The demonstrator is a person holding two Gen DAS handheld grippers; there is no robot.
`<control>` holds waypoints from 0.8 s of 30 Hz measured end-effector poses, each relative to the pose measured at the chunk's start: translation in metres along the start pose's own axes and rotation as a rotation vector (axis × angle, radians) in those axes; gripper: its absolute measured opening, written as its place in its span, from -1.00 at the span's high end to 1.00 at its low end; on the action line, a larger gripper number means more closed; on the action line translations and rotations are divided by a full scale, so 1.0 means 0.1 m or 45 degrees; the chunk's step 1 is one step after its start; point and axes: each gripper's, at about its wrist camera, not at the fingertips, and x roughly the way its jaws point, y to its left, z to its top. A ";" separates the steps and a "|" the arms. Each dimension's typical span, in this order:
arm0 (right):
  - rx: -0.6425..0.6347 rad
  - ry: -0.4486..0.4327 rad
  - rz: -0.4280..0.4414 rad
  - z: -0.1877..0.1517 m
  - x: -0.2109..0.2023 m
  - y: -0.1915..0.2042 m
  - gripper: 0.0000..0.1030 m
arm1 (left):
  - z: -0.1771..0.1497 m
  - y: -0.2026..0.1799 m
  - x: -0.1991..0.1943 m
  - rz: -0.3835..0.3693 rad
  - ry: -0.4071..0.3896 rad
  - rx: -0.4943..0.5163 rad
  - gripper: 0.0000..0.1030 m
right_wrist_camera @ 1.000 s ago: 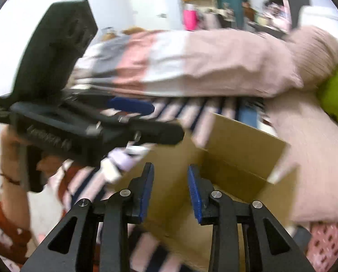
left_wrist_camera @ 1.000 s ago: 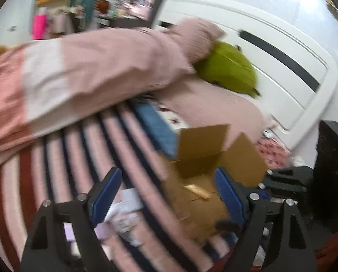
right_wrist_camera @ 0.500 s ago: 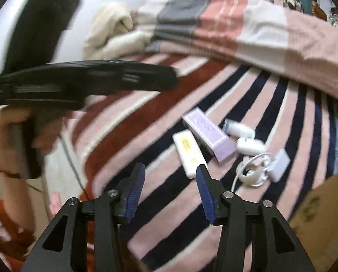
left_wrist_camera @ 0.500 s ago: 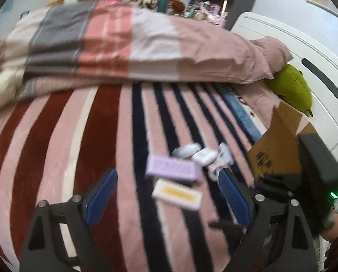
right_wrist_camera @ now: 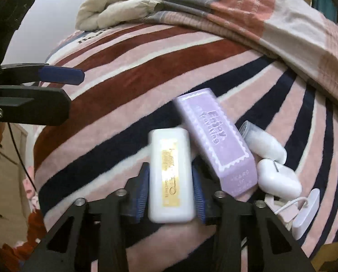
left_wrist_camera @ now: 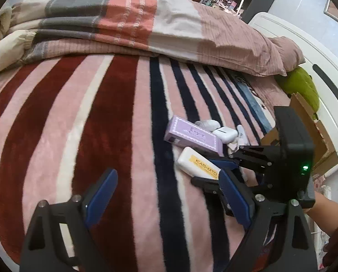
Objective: Organize rigid objects
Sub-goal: 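Grasp the white KAI-KATO soap bar with the right tool, then carry the soap bar with the right tool into the box and release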
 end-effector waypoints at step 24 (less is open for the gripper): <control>0.284 -0.448 -0.196 -0.32 -2.53 -0.48 0.41 | 1.14 -2.33 -0.03 -0.619 0.013 0.474 0.26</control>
